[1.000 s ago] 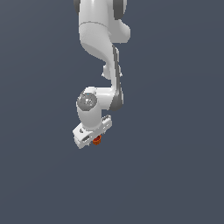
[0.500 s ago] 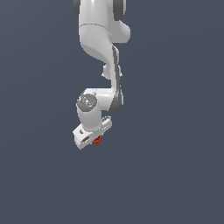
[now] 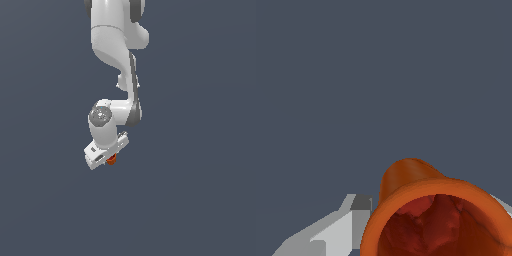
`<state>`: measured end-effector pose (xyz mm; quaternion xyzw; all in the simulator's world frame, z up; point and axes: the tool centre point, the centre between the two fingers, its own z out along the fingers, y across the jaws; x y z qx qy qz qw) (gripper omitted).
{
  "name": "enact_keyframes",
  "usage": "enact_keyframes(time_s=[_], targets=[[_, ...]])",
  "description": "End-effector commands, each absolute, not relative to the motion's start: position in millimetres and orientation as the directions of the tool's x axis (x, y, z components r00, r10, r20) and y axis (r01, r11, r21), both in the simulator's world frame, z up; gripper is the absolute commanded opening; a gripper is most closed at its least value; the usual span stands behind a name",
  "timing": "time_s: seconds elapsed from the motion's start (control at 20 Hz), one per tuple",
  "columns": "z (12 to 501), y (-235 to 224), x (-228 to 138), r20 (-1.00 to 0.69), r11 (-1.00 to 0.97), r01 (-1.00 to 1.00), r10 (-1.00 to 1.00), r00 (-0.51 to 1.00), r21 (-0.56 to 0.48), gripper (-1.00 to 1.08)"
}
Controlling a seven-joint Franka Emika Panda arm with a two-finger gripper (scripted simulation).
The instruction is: Pick up the object and move it to a goal position.
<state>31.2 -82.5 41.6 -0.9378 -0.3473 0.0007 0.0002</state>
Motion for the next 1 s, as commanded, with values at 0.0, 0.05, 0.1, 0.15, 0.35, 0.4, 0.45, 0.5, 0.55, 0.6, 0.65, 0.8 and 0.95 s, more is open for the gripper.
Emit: enact_keyframes(time_s=[0.0, 0.05, 0.1, 0.15, 0.35, 0.4, 0.45, 0.5, 0.55, 0.6, 0.65, 0.8, 0.95], targets=[[47, -79, 29, 0.000, -0.758, 0.652, 0.652, 0.758, 0.000, -1.00], [50, -77, 28, 0.000, -0.758, 0.652, 0.652, 0.758, 0.000, -1.00], [53, -74, 26, 0.000, -0.758, 0.652, 0.652, 0.758, 0.000, -1.00], [57, -72, 24, 0.000, -0.758, 0.652, 0.652, 0.758, 0.000, -1.00], [75, -58, 14, -0.001, -0.758, 0.652, 0.652, 0.758, 0.001, -1.00], [81, -54, 11, -0.001, -0.758, 0.652, 0.652, 0.758, 0.001, -1.00], [87, -49, 8, -0.001, -0.758, 0.652, 0.652, 0.758, 0.001, -1.00], [93, -44, 5, -0.001, -0.758, 0.652, 0.652, 0.758, 0.001, -1.00], [100, -39, 1, -0.001, -0.758, 0.652, 0.652, 0.758, 0.001, -1.00], [108, -34, -3, -0.001, -0.758, 0.652, 0.652, 0.758, 0.001, -1.00], [116, -28, -7, -0.001, -0.758, 0.652, 0.652, 0.758, 0.001, -1.00], [140, -10, -19, -0.002, -0.758, 0.652, 0.652, 0.758, 0.002, -1.00], [165, 8, -32, -0.002, -0.758, 0.652, 0.652, 0.758, 0.002, -1.00]])
